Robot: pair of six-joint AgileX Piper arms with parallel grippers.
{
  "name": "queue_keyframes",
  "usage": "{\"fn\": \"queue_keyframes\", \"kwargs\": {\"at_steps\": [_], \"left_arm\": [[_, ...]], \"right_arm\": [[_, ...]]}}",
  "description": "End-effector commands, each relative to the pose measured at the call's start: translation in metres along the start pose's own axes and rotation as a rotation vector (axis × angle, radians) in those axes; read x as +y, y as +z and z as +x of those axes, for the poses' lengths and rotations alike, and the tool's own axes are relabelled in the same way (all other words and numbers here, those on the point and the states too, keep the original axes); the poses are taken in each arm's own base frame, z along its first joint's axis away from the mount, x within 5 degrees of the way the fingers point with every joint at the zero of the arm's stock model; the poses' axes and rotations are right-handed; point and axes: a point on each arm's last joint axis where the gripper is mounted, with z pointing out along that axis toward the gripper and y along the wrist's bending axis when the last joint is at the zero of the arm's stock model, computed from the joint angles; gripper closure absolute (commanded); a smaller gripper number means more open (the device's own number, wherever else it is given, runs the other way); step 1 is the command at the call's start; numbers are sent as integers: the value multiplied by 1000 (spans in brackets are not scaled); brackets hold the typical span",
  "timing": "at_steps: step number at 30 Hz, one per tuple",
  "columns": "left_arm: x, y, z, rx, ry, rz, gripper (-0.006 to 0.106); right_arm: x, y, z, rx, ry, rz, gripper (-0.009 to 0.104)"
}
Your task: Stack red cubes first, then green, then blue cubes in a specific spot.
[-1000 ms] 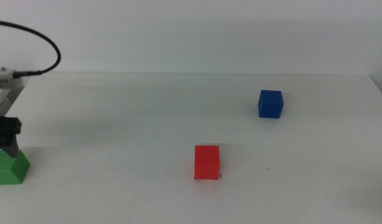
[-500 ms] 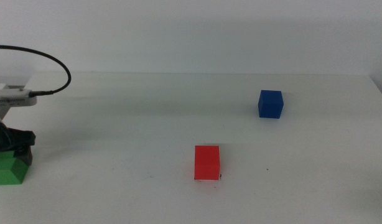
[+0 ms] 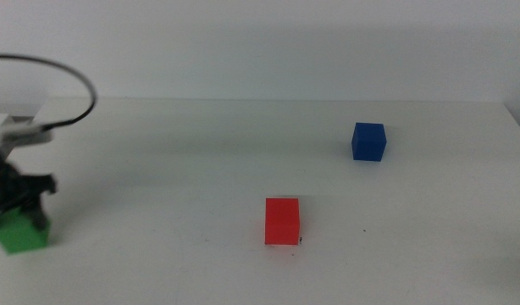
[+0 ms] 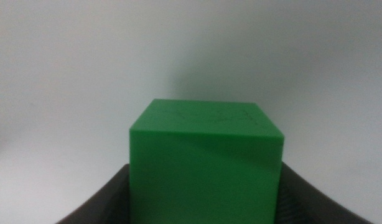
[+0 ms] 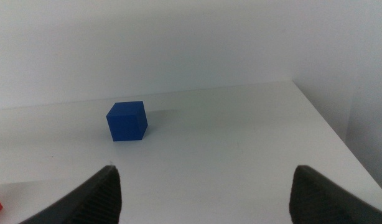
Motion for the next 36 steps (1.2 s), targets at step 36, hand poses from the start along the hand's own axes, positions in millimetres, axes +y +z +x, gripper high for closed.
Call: {"fn": "queue_keyframes", "kwargs": {"at_steps": [36], "left_arm": [[-340, -33, 81, -99, 291, 166, 89]], "right_arm": [[0, 0, 0, -9, -10, 6, 2]]}}
